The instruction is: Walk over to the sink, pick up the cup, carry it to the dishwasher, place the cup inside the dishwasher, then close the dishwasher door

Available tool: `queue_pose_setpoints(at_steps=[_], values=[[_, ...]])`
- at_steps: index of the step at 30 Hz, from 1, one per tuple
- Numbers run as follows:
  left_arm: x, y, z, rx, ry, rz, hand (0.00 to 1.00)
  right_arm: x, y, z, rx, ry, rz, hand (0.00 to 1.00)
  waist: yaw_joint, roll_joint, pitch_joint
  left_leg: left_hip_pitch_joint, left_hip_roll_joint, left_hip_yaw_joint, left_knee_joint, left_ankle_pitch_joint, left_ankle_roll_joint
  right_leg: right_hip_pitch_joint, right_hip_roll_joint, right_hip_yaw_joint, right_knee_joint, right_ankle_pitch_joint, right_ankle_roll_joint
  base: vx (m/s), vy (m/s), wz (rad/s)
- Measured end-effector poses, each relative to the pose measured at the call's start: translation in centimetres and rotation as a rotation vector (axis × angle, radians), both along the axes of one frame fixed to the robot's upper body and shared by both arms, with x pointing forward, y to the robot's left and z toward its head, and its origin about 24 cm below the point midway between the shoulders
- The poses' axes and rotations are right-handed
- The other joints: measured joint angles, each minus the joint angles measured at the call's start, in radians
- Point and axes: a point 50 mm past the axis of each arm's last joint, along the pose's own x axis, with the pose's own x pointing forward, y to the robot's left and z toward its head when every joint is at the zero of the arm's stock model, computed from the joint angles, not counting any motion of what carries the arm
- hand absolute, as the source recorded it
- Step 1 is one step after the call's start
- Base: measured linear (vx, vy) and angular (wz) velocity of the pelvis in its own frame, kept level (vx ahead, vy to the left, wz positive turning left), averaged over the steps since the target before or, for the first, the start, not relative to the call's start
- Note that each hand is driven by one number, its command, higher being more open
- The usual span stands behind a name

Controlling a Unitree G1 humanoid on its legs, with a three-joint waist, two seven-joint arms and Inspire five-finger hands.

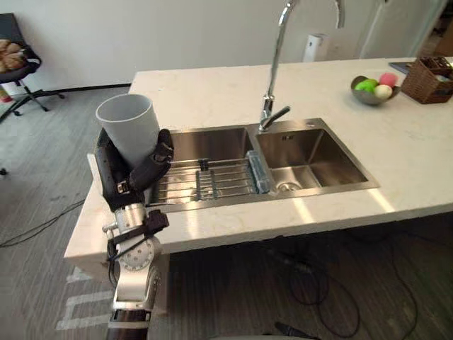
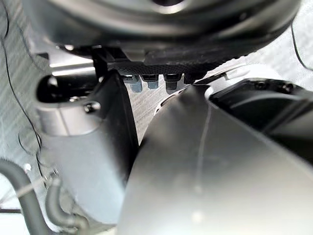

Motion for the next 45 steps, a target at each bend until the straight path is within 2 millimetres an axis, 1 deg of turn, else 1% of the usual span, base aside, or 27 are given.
queue_pose_setpoints(at_steps=[4,7,8,9,10,11,13,14,16,17,18,19,21,23,25,27,28,30,31,32,33,34,35,39,41,42,45], values=[[-2.3,0.3,-1.8,-0.060,0.092,0.033,0.00,-0.4,-0.5,-0.1,0.002,0.019,0.051,1.00,0.060,0.003,0.010,-0.099,-0.025,-0.133,0.078,0.026,0.005,0.036,-0.024,-0.178,0.001,-0.011,0.009,-0.05,-0.020,1.38],[-3.7,1.1,-1.5,-0.090,0.077,0.097,0.00,-0.8,-1.0,-0.2,-0.027,0.042,0.126,1.00,0.109,0.018,0.018,-0.120,-0.035,-0.123,0.001,0.065,0.008,0.079,-0.042,-0.380,0.038,-0.050,0.023,-0.12,0.000,1.95],[-3.9,1.4,-1.0,-0.084,0.056,0.114,0.00,-0.8,-1.3,-0.2,-0.041,0.035,0.150,1.00,0.123,0.017,0.019,-0.124,-0.025,-0.068,-0.029,0.054,0.025,0.091,-0.048,-0.456,0.040,-0.050,0.024,-0.11,0.014,2.43],[-4.0,1.9,-0.5,-0.075,0.028,0.140,0.00,-0.7,-1.5,-0.2,-0.045,0.034,0.154,1.00,0.125,0.007,0.017,-0.128,-0.023,0.030,-0.072,0.014,0.092,0.107,-0.065,-0.564,0.033,-0.052,0.020,-0.08,0.042,2.29],[-4.1,2.2,-0.2,-0.070,0.010,0.152,0.00,-0.4,-1.3,-0.2,-0.036,0.035,0.153,1.00,0.122,-0.026,0.019,-0.138,-0.027,0.114,-0.059,0.003,0.132,0.112,-0.090,-0.613,0.024,-0.066,0.013,-0.11,0.150,2.88],[-4.0,2.1,0.3,-0.095,-0.042,0.146,0.00,0.1,-2.0,-0.1,-0.059,0.045,0.151,1.00,0.119,-0.013,0.032,-0.190,0.035,0.349,0.072,-0.009,0.170,0.127,-0.127,-0.751,0.058,-0.091,0.020,-0.08,0.130,2.37],[-4.1,2.0,0.6,-0.105,-0.068,0.136,0.00,0.7,-2.8,0.1,-0.092,0.038,0.148,1.00,0.116,-0.002,0.027,-0.185,0.077,0.531,0.161,-0.006,0.186,0.154,-0.171,-0.866,0.122,-0.112,0.036,0.02,0.155,2.25],[-4.0,1.5,1.1,-0.115,-0.101,0.116,0.00,0.7,-3.3,0.3,-0.112,0.034,0.153,1.00,0.104,0.005,0.024,-0.155,0.107,0.654,0.194,-0.002,0.247,0.199,-0.188,-0.963,0.158,-0.118,0.050,0.15,0.191,2.81],[-3.3,0.1,2.1,-0.132,-0.162,0.049,0.00,0.6,-4.0,0.5,-0.142,0.044,0.167,1.00,0.083,0.024,0.016,-0.149,0.096,0.700,0.182,0.047,0.228,0.259,-0.188,-1.059,0.202,-0.124,0.060,0.14,0.188,2.60],[-3.1,-0.4,2.5,-0.136,-0.185,0.025,0.00,1.0,-4.0,0.5,-0.147,0.043,0.177,1.00,0.090,0.013,0.023,-0.146,0.051,0.676,0.132,0.050,0.223,0.281,-0.194,-1.088,0.207,-0.127,0.057,0.10,0.325,1.78],[-3.1,-0.2,2.7,-0.137,-0.195,0.038,0.00,2.5,-3.5,0.6,-0.143,0.006,0.194,1.00,0.092,0.003,0.029,-0.137,0.001,0.630,0.069,0.073,0.190,0.303,-0.192,-1.107,0.193,-0.125,0.058,0.08,0.329,1.41],[-3.1,-0.1,2.7,-0.138,-0.190,0.042,0.00,3.3,-3.3,0.6,-0.142,-0.013,0.195,1.00,0.093,0.002,0.034,-0.128,-0.018,0.610,0.042,0.082,0.178,0.314,-0.194,-1.118,0.193,-0.121,0.057,0.06,0.307,1.21],[-2.9,-0.2,2.5,-0.138,-0.159,0.029,0.00,4.9,-2.5,0.7,-0.146,-0.059,0.197,1.00,0.097,0.000,0.039,-0.109,-0.075,0.547,-0.010,0.091,0.174,0.349,-0.218,-1.137,0.223,-0.115,0.059,0.03,0.188,0.99],[-2.6,-1.0,2.4,-0.145,-0.138,-0.015,0.00,6.2,-1.7,0.9,-0.161,-0.094,0.190,1.00,0.107,0.007,0.040,-0.105,-0.129,0.468,-0.043,0.079,0.185,0.363,-0.288,-1.093,0.349,-0.104,0.041,0.06,0.177,1.15],[-1.8,-2.7,2.6,-0.139,-0.131,-0.132,0.00,6.2,-1.1,0.8,-0.164,-0.098,0.117,1.00,0.089,0.032,0.048,-0.108,-0.162,0.333,-0.054,0.080,0.215,0.338,-0.331,-0.907,0.517,-0.071,-0.064,0.14,0.096,2.06],[0.0,-5.7,2.5,-0.120,-0.139,-0.371,0.00,5.2,0.6,0.3,-0.118,-0.079,-0.069,1.00,0.048,0.051,0.068,-0.130,-0.186,0.109,-0.065,0.098,0.198,0.201,-0.149,-0.501,0.505,-0.281,0.020,0.13,-0.049,3.05],[0.3,-6.3,2.1,-0.115,-0.115,-0.411,0.00,5.4,0.7,0.3,-0.120,-0.088,-0.102,1.00,0.048,0.051,0.069,-0.128,-0.190,0.086,-0.067,0.098,0.197,0.171,-0.107,-0.422,0.481,-0.314,0.035,0.13,-0.083,2.08],[0.9,-7.4,-0.7,-0.099,0.022,-0.469,0.00,6.5,0.6,0.7,-0.132,-0.128,-0.124,1.00,0.051,0.055,0.070,-0.082,-0.204,0.014,-0.069,0.094,0.197,0.086,-0.031,-0.225,0.378,-0.349,0.059,0.18,-0.007,1.10],[1.0,-7.5,-1.2,-0.096,0.050,-0.472,0.00,6.8,0.6,0.8,-0.137,-0.140,-0.111,1.00,0.047,0.059,0.069,-0.075,-0.205,-0.003,-0.069,0.094,0.199,0.061,-0.020,-0.186,0.363,-0.349,0.059,0.17,0.036,0.80],[1.0,-7.8,-1.8,-0.085,0.085,-0.470,0.00,7.2,0.7,1.0,-0.140,-0.157,-0.096,1.00,0.030,0.068,0.065,-0.078,-0.200,-0.032,-0.069,0.065,0.163,-0.017,0.008,-0.110,0.358,-0.348,0.057,0.15,0.049,0.57],[1.1,-7.7,-2.0,-0.083,0.093,-0.465,0.00,7.7,1.0,1.1,-0.135,-0.172,-0.095,1.00,0.020,0.055,0.073,-0.097,-0.184,0.024,-0.029,0.001,0.137,-0.061,0.003,-0.060,0.353,-0.340,0.050,0.09,0.071,0.67],[1.2,-7.4,-1.9,-0.051,0.092,-0.457,0.00,8.6,2.1,1.2,-0.106,-0.187,-0.089,1.00,0.014,0.015,0.086,-0.166,-0.144,0.161,0.111,-0.101,0.184,-0.130,-0.033,0.015,0.373,-0.336,0.066,0.13,0.072,0.41],[1.5,-7.8,-2.2,-0.023,0.107,-0.471,0.00,8.8,1.7,1.4,-0.126,-0.190,-0.085,1.00,0.024,0.012,0.107,-0.128,-0.133,0.198,0.134,-0.066,0.231,-0.144,-0.056,0.064,0.364,-0.314,0.109,0.16,0.096,0.56],[1.0,-7.4,-4.1,0.008,0.208,-0.473,0.00,8.8,1.7,1.4,-0.128,-0.171,-0.037,1.00,0.008,0.021,0.106,-0.031,-0.138,0.090,0.114,-0.069,0.211,-0.105,-0.027,0.061,0.286,-0.230,0.066,0.22,0.025,0.79],[0.8,-6.8,-4.1,0.005,0.208,-0.452,0.00,8.7,1.9,1.3,-0.125,-0.166,-0.008,1.00,0.027,0.019,0.104,-0.016,-0.139,0.072,0.103,-0.072,0.189,-0.113,-0.010,0.061,0.259,-0.165,0.041,0.12,-0.028,0.44],[-1.0,-5.6,-4.7,-0.008,0.252,-0.463,0.00,8.4,3.6,1.1,-0.079,-0.174,0.157,1.00,0.005,0.002,0.065,0.061,-0.128,0.070,-0.051,0.003,0.098,-0.022,0.032,0.099,0.051,-0.025,-0.002,0.03,-0.011,0.09],[-1.0,-5.6,-4.7,-0.009,0.251,-0.463,0.00,8.4,3.6,1.1,-0.078,-0.172,0.156,1.00,0.004,0.002,0.066,0.061,-0.124,0.072,-0.046,0.002,0.095,-0.024,0.035,0.102,0.055,-0.026,-0.001,-0.01,-0.001,-0.03]])
